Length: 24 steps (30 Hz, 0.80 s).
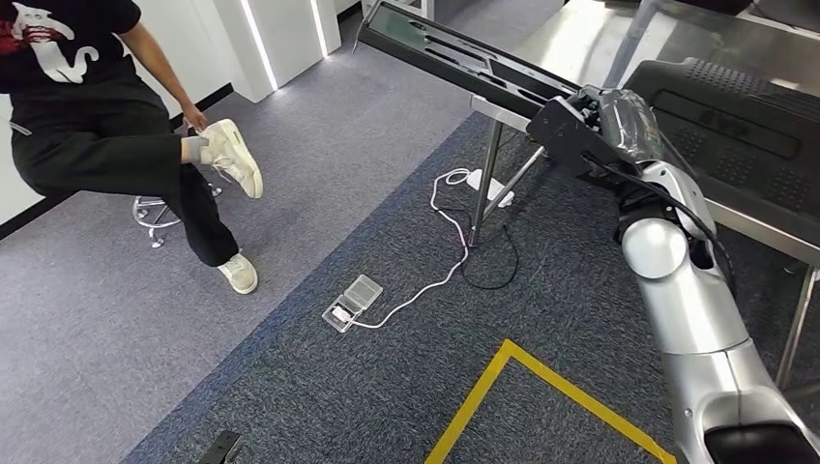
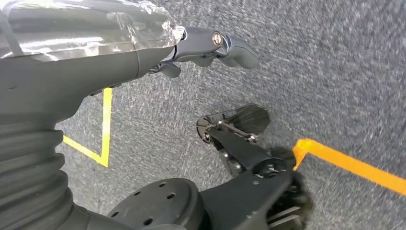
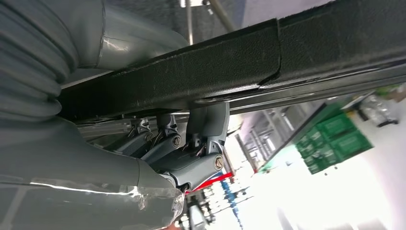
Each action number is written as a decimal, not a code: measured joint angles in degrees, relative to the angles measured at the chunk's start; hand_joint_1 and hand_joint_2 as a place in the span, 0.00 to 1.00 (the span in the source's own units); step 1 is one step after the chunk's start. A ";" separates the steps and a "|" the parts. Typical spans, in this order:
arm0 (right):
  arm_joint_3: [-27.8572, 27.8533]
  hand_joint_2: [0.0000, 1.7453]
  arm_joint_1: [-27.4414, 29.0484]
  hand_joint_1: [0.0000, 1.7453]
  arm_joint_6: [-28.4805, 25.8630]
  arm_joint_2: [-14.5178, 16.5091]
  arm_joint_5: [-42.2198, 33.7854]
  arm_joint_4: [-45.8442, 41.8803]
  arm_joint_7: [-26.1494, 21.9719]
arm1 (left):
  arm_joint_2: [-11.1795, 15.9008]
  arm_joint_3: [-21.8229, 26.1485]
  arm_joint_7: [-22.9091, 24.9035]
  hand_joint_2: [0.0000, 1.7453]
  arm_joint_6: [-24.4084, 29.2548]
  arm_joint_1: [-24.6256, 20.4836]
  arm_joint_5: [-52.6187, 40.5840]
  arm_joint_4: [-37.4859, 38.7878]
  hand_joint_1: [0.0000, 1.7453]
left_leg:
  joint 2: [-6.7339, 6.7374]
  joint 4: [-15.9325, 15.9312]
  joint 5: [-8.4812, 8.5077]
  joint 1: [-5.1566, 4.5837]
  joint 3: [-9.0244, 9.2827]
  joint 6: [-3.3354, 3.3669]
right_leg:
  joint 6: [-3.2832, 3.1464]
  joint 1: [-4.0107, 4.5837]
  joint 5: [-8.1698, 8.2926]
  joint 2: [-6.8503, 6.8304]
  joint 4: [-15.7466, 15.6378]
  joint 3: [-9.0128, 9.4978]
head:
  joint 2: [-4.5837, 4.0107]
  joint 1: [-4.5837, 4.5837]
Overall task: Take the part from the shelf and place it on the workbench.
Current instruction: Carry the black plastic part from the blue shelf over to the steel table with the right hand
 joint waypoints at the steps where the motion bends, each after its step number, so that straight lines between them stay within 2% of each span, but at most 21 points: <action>1: 0.00 1.00 0.03 1.00 0.01 0.00 0.02 0.04 0.05 | 0.00 0.00 0.08 1.00 -0.08 0.01 0.07 0.00 0.00 | -0.16 -0.52 1.16 -0.16 -0.05 0.33 | -0.04 0.14 -0.03 0.64 0.01 0.09 | 0.00 -0.13; 2: 0.00 1.00 0.05 1.00 0.01 0.01 0.03 0.08 0.08 | 0.01 0.00 0.12 1.00 -0.14 -0.01 0.15 0.00 0.00 | -0.50 -3.13 3.23 -0.35 0.86 0.77 | -0.07 0.25 -0.06 1.27 0.02 0.20 | 0.00 -0.19; 4: 0.00 1.00 -0.02 1.00 0.02 0.09 0.05 0.17 0.10 | 0.10 0.00 0.14 1.00 -0.21 -0.07 0.34 0.00 0.00 | -2.72 -10.77 7.39 -0.66 3.79 1.82 | -0.03 0.34 -0.14 2.44 0.06 0.26 | 0.00 -0.22; 5: 0.00 1.00 -0.07 1.00 0.02 0.15 0.05 0.28 0.11 | 0.17 0.00 0.14 1.00 -0.21 -0.06 0.42 0.00 0.00 | -3.77 -13.65 8.41 -0.76 4.90 2.12 | 0.09 0.29 -0.17 3.02 0.11 0.16 | 0.00 -0.20; 6: 0.00 1.00 -0.11 1.00 0.02 0.20 0.05 0.42 0.12 | 0.24 0.00 0.14 1.00 -0.22 -0.04 0.47 0.00 0.00 | -4.50 -15.31 8.71 -0.86 5.52 2.30 | 0.29 0.15 -0.16 3.55 0.12 0.02 | 0.00 -0.20; 7: 0.00 1.00 -0.14 1.00 0.01 0.21 0.05 0.55 0.13 | 0.27 0.00 0.14 1.00 -0.22 -0.03 0.49 0.00 0.00 | -4.48 -15.89 8.53 -0.93 5.77 2.35 | 0.59 0.03 -0.11 4.13 0.06 -0.13 | 0.00 -0.29; 8: -0.01 1.00 -0.14 1.00 0.01 0.20 0.06 0.64 0.14 | 0.26 0.00 0.14 1.00 -0.24 -0.05 0.50 0.00 0.00 | -3.92 -16.34 8.56 -0.89 5.97 2.38 | 0.92 -0.05 -0.04 4.64 -0.05 -0.21 | 0.00 -0.45; 9: -0.02 1.00 -0.14 1.00 -0.01 0.17 0.06 0.69 0.14 | 0.24 0.00 0.14 1.00 -0.25 -0.13 0.50 0.00 0.00 | -3.32 -16.73 8.71 -0.77 6.20 2.51 | 1.21 0.01 -0.22 4.34 0.15 -0.30 | 0.00 -0.63; 11: -0.05 1.00 -0.30 1.00 -0.03 0.09 0.07 0.74 0.13 | 0.21 0.00 0.13 1.00 -0.26 -0.29 0.50 0.00 0.00 | -2.07 -17.56 9.03 -0.38 6.67 2.86 | 1.66 0.30 -2.15 1.95 3.00 -1.55 | 0.00 -0.34; 12: -0.05 1.00 -0.36 1.00 -0.05 0.08 0.06 0.79 0.11 | 0.21 0.00 0.13 1.00 -0.26 -0.32 0.51 0.00 0.00 | -1.47 -17.68 9.08 -0.35 6.79 2.98 | 1.82 0.29 -3.86 0.27 6.08 -2.96 | 0.00 -0.01; 13: -0.05 1.00 -0.40 1.00 -0.06 0.07 0.06 0.85 0.11 | 0.21 0.00 0.12 1.00 -0.26 -0.27 0.51 0.00 0.00 | -0.92 -17.66 9.03 -0.33 6.81 3.08 | 2.01 0.20 -5.59 -0.80 9.73 -4.76 | 0.00 0.39; 14: -0.05 1.00 -0.36 1.00 -0.07 0.07 0.06 0.93 0.11 | 0.21 0.00 0.12 1.00 -0.26 -0.19 0.51 0.00 0.00 | -0.32 -17.59 8.94 -0.33 6.81 3.09 | 2.22 0.08 -6.77 -1.34 13.04 -6.41 | 0.00 0.66; 15: -0.05 1.00 -0.29 1.00 -0.07 0.07 0.06 1.03 0.13 | 0.21 0.00 0.12 1.00 -0.26 -0.12 0.51 0.00 0.00 | 0.29 -17.50 8.81 -0.31 6.83 3.05 | 2.39 -0.06 -7.00 -1.61 14.90 -7.40 | 0.00 0.89; 16: -0.04 1.00 -0.25 1.00 -0.07 0.06 0.07 1.12 0.14 | 0.21 0.00 0.12 1.00 -0.26 -0.09 0.51 0.00 0.00 | 0.89 -17.37 8.62 -0.25 6.86 2.94 | 2.54 -0.19 -6.10 -1.81 14.56 -7.30 | 0.00 1.12; 17: -0.05 1.00 -0.25 1.00 -0.07 0.05 0.07 1.18 0.14 | 0.20 0.00 0.12 1.00 -0.26 -0.08 0.51 0.00 0.00 | 1.44 -17.16 8.38 -0.14 6.91 2.74 | 2.69 -0.29 -4.26 -2.16 11.91 -6.04 | 0.00 1.35; 19: -0.05 1.00 -0.30 1.00 -0.07 0.05 0.06 1.23 0.15 | 0.28 0.00 0.12 1.00 -0.26 -0.15 0.51 -0.03 0.00 | 2.36 -16.53 7.75 -0.13 7.02 2.11 | 2.86 -0.24 -0.99 -3.95 4.34 -2.40 | 0.00 1.87; 20: -0.06 1.00 -0.32 1.00 -0.07 0.05 0.06 1.25 0.15 | 0.33 0.00 0.12 1.00 -0.26 -0.18 0.52 -0.05 0.00 | 2.66 -16.25 7.47 -0.24 7.05 1.76 | 2.59 -0.11 -0.27 -4.56 1.89 -1.25 | 0.00 2.08; 21: -0.06 1.00 -0.32 1.00 -0.07 0.05 0.06 1.27 0.16 | 0.39 0.00 0.12 1.00 -0.26 -0.21 0.52 -0.07 0.00 | 2.95 -16.06 7.27 -0.44 7.12 1.46 | 2.21 0.01 -0.24 -4.87 0.89 -0.85 | 0.00 2.10; 24: -0.07 1.00 -0.30 1.00 -0.11 0.05 0.07 1.34 0.10 | 0.41 -0.01 0.13 1.00 -0.26 -0.30 0.52 -0.09 0.00 | 3.67 -15.77 6.77 -0.46 7.46 0.67 | 0.90 0.06 -0.26 -3.49 0.95 -1.01 | 0.00 1.56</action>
